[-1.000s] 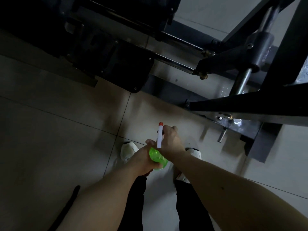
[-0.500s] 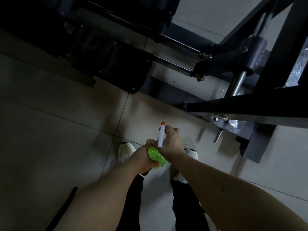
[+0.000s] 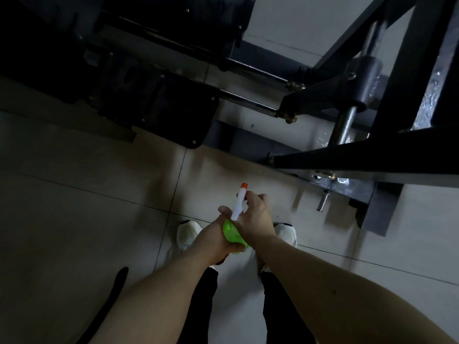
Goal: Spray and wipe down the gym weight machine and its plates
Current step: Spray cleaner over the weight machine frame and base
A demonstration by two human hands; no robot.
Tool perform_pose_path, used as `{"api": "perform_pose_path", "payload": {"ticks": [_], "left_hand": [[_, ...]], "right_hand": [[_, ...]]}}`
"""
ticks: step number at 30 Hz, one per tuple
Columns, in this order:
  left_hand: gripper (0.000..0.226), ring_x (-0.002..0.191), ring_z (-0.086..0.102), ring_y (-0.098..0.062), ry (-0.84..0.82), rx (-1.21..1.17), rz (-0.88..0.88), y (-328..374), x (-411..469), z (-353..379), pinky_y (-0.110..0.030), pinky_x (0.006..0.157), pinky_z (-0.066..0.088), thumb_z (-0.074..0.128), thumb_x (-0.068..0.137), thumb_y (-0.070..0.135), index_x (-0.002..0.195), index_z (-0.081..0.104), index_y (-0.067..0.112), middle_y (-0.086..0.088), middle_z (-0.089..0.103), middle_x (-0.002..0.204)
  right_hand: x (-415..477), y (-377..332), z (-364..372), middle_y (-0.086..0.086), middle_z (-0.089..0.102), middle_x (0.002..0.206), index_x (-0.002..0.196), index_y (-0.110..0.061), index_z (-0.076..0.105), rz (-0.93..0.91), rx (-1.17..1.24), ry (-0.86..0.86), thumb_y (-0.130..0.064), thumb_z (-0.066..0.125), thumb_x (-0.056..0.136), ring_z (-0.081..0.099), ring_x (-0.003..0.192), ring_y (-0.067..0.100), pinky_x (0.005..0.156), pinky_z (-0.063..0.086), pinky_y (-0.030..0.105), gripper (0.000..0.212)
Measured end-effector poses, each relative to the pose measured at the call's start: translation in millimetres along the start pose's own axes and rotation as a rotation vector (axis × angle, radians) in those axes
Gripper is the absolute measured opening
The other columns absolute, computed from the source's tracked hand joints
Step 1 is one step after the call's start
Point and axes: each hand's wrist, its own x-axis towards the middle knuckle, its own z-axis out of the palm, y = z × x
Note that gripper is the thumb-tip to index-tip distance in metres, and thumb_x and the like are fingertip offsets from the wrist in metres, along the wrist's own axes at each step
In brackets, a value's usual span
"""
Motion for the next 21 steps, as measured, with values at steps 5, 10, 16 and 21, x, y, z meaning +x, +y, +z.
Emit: {"api": "perform_pose_path", "payload": {"ticks": [5,10,16,21], "left_hand": [[0.070,0.101,0.064,-0.001,-0.024,0.073,0.003,-14,20,-10,-0.018,0.080,0.050,0.092,0.063,0.029,0.111,0.044,0.046,0.027,0.066,0.105],[0.075,0.101,0.064,-0.010,-0.078,0.142,0.019,-23,43,-6,-0.028,0.087,0.055,0.094,0.060,0.033,0.116,0.045,0.045,0.023,0.066,0.108],[0.070,0.093,0.065,-0.008,-0.046,0.205,0.021,-34,52,14,-0.033,0.084,0.054,0.092,0.060,0.044,0.109,0.042,0.049,0.018,0.066,0.100],[0.087,0.103,0.065,-0.012,-0.115,0.143,0.009,-37,58,51,-0.044,0.098,0.053,0.084,0.044,0.061,0.122,0.050,0.040,0.015,0.068,0.107]], "right_hand": [[9,7,17,-0.006,0.057,0.088,0.097,-0.011,0.067,0.012,-0.041,0.086,-0.055,0.085,0.074,0.049,0.097,0.021,0.085,0.050,0.038,0.052],[13,26,31,-0.014,0.044,0.077,0.096,-0.008,0.067,0.050,-0.038,0.155,-0.057,0.081,0.079,0.058,0.091,0.028,0.084,0.051,0.045,0.054],[16,63,42,-0.005,0.056,0.090,0.104,-0.008,0.068,0.033,-0.009,0.160,-0.060,0.084,0.073,0.052,0.098,0.021,0.083,0.050,0.039,0.063],[12,82,40,0.005,0.062,0.085,0.085,-0.012,0.061,0.094,-0.086,0.109,-0.036,0.074,0.084,0.062,0.086,0.027,0.077,0.054,0.041,0.027]]}}
